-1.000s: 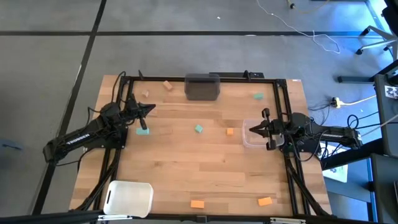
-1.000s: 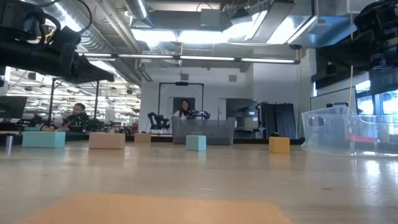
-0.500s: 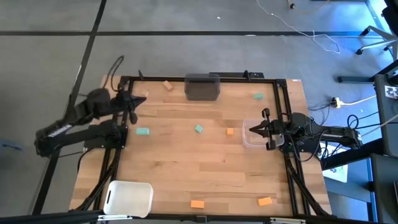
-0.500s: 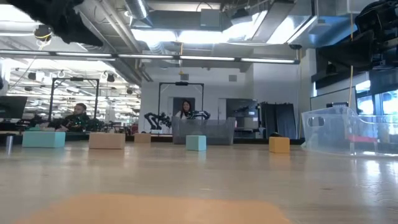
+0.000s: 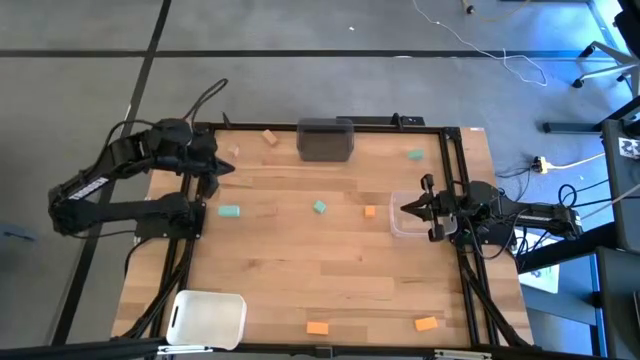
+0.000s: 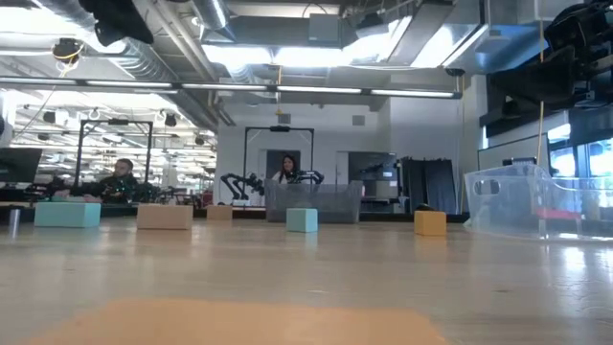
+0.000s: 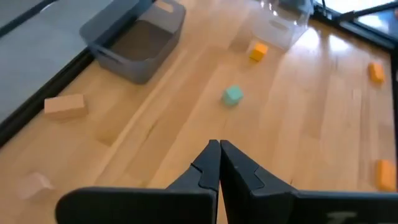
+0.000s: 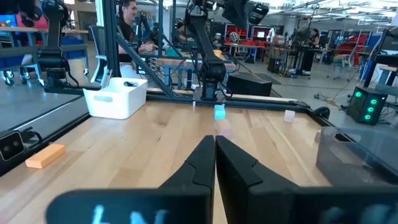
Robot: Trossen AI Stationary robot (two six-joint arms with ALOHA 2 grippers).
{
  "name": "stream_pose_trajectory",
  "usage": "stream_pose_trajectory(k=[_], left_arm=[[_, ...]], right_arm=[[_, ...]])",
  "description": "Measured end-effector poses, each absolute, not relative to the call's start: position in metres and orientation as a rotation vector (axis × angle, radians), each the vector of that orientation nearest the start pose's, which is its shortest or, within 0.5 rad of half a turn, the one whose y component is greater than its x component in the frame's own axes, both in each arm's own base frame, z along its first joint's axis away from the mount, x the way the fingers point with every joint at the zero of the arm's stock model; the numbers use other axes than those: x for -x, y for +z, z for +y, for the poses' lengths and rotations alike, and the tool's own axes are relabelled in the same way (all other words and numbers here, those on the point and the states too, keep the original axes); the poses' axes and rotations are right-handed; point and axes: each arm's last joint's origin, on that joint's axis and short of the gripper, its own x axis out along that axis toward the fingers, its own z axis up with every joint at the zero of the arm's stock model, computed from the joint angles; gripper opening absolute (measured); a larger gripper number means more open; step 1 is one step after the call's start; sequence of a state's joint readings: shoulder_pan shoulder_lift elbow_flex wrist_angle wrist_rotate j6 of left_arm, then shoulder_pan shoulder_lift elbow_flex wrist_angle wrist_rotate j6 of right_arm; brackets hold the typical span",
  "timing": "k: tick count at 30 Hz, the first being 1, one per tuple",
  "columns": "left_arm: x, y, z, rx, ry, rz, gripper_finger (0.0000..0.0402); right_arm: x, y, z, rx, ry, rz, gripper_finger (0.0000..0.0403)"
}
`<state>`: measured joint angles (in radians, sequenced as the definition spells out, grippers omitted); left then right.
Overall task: Sort & place blocks by color
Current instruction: Put the bottom brown block into the white bin
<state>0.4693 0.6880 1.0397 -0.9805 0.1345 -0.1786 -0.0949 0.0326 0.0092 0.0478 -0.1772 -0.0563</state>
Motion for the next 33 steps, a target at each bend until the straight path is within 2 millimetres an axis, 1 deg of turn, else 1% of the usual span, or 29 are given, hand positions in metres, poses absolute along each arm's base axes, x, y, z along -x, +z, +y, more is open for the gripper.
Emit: stream_pose_trajectory(k=[3,6,9,12,15,19,23,30,33], left_arm=[[-0.092,0.353,0.043,0.422,0.412,0.593,0.0000],[-0.089,0.348,0.041,0.448,0.430,0.655,0.0000],[-0.085,0.342,0.040,0.511,0.478,0.732,0.0000],[-0.086,0.336,0.041,0.569,0.503,0.813,0.0002],[-0.090,0.332,0.043,0.630,0.524,0.854,0.0016],[-0.099,0.329,0.045,0.712,0.498,0.880,0.0047],[-0.107,0.326,0.049,0.725,0.499,0.912,0.0068],[-0.117,0.325,0.052,0.846,0.485,0.887,0.0069],[-0.119,0.327,0.053,0.845,0.478,0.861,0.0071]], right_arm=[[-0.099,0.169,-0.004,0.060,0.081,-0.026,0.0016],[-0.099,0.169,-0.004,0.060,0.081,-0.026,0.0016],[-0.099,0.169,-0.004,0.061,0.081,-0.027,0.0016],[-0.099,0.169,-0.004,0.062,0.082,-0.026,0.0016],[-0.099,0.169,-0.004,0.063,0.082,-0.027,0.0016],[-0.099,0.169,-0.004,0.063,0.082,-0.027,0.0016],[-0.099,0.169,-0.004,0.063,0.081,-0.027,0.0016],[-0.099,0.169,-0.004,0.063,0.081,-0.027,0.0016],[-0.099,0.169,-0.004,0.063,0.081,-0.026,0.0016]])
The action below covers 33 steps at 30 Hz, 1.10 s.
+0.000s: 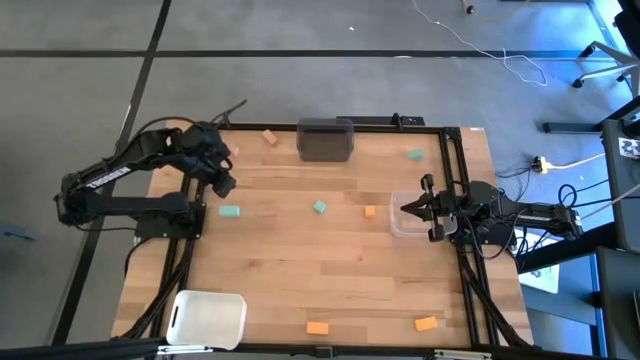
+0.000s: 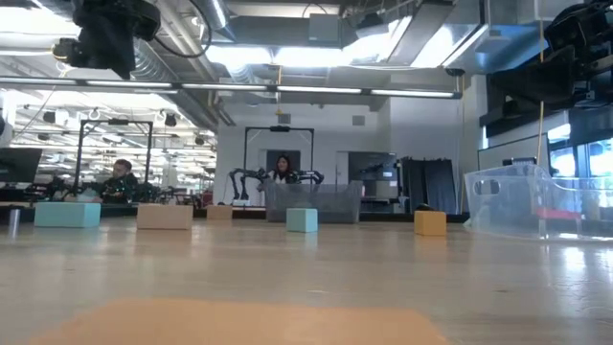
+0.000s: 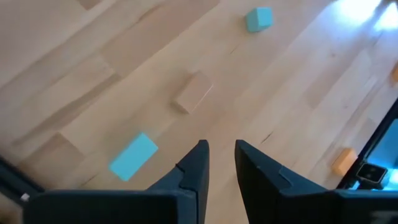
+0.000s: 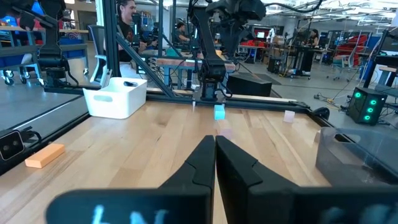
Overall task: Sort & place blocks by color
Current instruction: Put the bottom brown block into the white bin
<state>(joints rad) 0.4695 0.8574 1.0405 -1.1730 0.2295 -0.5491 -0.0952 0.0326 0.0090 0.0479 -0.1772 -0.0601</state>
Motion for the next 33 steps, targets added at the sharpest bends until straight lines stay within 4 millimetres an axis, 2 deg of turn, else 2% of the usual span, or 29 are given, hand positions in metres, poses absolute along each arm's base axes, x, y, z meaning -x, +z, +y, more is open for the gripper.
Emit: stream_pose_trajectory(k=[8,27,33], left_arm=[[-0.1204,0.3277,0.0538,0.902,0.506,0.826,0.0069],[-0.1197,0.3274,0.0557,0.916,0.595,0.804,0.0069],[-0.1213,0.3286,0.0556,0.924,0.566,0.791,0.0094]], right_arm=[[-0.0987,0.1686,-0.0043,0.064,0.081,-0.027,0.0016],[-0.0987,0.1686,-0.0043,0.064,0.082,-0.027,0.0016],[-0.0987,0.1686,-0.0043,0.061,0.081,-0.026,0.0016]])
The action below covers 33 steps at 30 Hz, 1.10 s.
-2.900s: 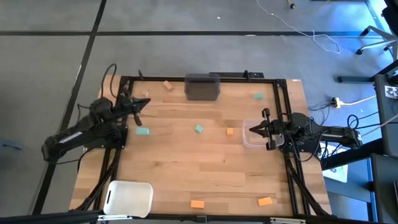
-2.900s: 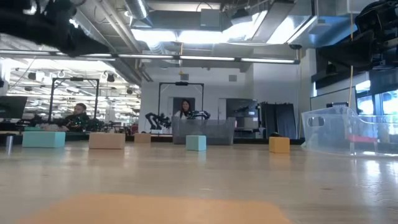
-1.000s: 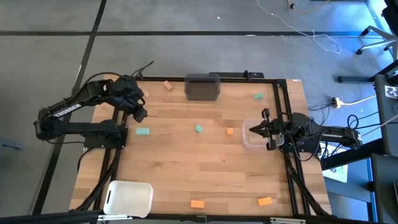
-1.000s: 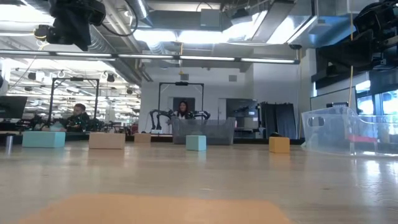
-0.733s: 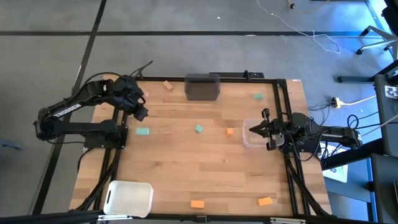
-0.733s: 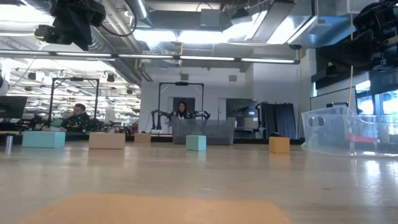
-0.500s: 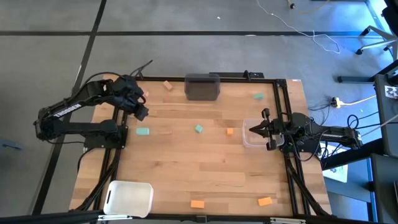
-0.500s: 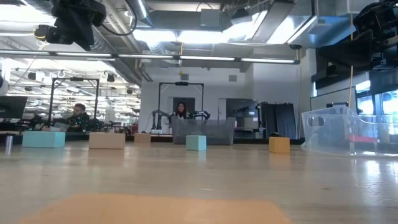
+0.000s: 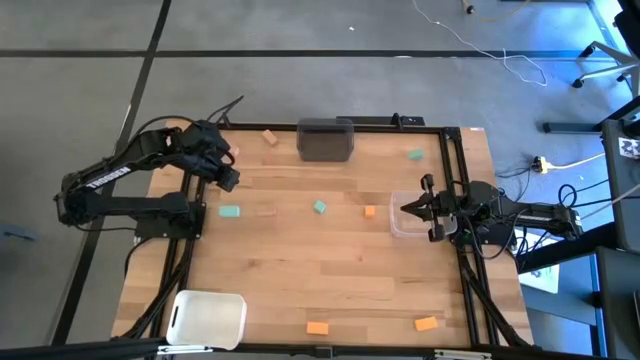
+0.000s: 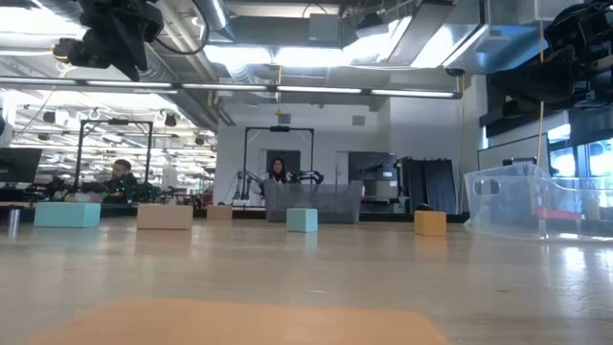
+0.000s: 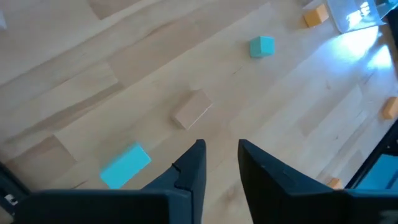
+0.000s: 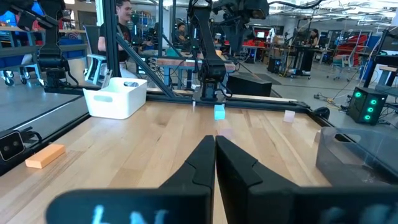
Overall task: Sort & place blocks by color
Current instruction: Put the bottom brown block into the white bin
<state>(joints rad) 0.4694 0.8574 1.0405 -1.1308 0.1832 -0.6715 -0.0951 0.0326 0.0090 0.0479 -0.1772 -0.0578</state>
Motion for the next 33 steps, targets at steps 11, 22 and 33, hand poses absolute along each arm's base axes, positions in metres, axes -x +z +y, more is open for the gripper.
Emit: stream_pose_trajectory(k=[11,22,33], left_arm=[[-0.139,0.324,0.065,0.835,0.530,0.803,0.0164],[-0.178,0.308,0.061,0.238,0.118,0.967,0.0165],[-0.215,0.276,0.044,0.036,0.073,1.184,0.0165]], right_arm=[[-0.099,0.169,-0.004,0.061,0.082,-0.027,0.0016],[-0.099,0.169,-0.004,0.060,0.081,-0.027,0.0016],[-0.099,0.168,-0.004,0.060,0.082,-0.022,0.0016]])
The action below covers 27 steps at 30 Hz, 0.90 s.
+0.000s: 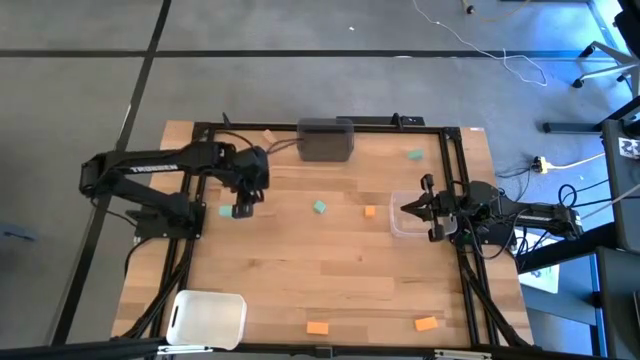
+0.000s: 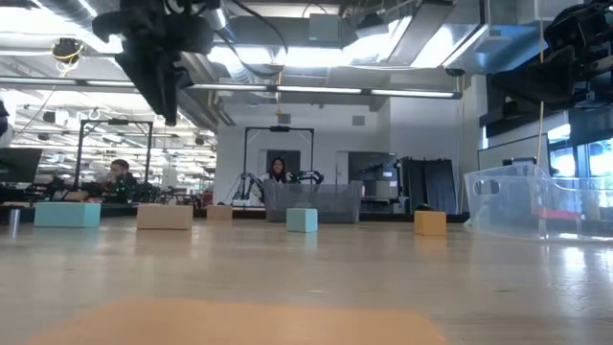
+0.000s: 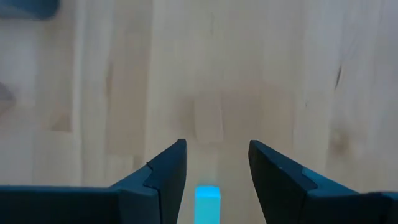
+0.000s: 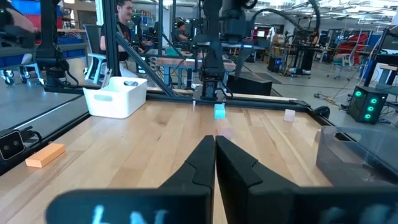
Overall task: Sort & place blocks by color
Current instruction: Put the bottom brown block into the white bin
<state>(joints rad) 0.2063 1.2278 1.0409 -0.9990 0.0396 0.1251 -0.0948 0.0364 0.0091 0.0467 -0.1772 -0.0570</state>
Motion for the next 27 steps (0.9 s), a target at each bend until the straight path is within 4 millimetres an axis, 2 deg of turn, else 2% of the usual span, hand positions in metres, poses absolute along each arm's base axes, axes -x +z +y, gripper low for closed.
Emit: stream_pose_trajectory(k=[7,12,19,22,27], left_arm=[[-0.232,0.246,0.043,-0.039,0.003,1.302,0.0165],[-0.239,0.232,0.045,-0.043,0.000,1.300,0.0165],[-0.235,0.209,0.040,-0.035,0.003,1.294,0.0165],[-0.234,0.199,0.036,-0.059,0.018,1.286,0.0165],[-0.234,0.192,0.033,-0.066,0.049,1.268,0.0165]], right_arm=[[-0.099,0.170,-0.004,0.060,0.081,-0.037,0.0016],[-0.099,0.169,-0.004,0.095,0.081,-0.034,0.0016],[-0.099,0.167,-0.005,0.049,0.058,-0.011,0.0016],[-0.099,0.168,-0.007,0.024,0.003,0.058,0.0016],[-0.095,0.181,-0.007,0.019,-0.020,0.157,0.0016]])
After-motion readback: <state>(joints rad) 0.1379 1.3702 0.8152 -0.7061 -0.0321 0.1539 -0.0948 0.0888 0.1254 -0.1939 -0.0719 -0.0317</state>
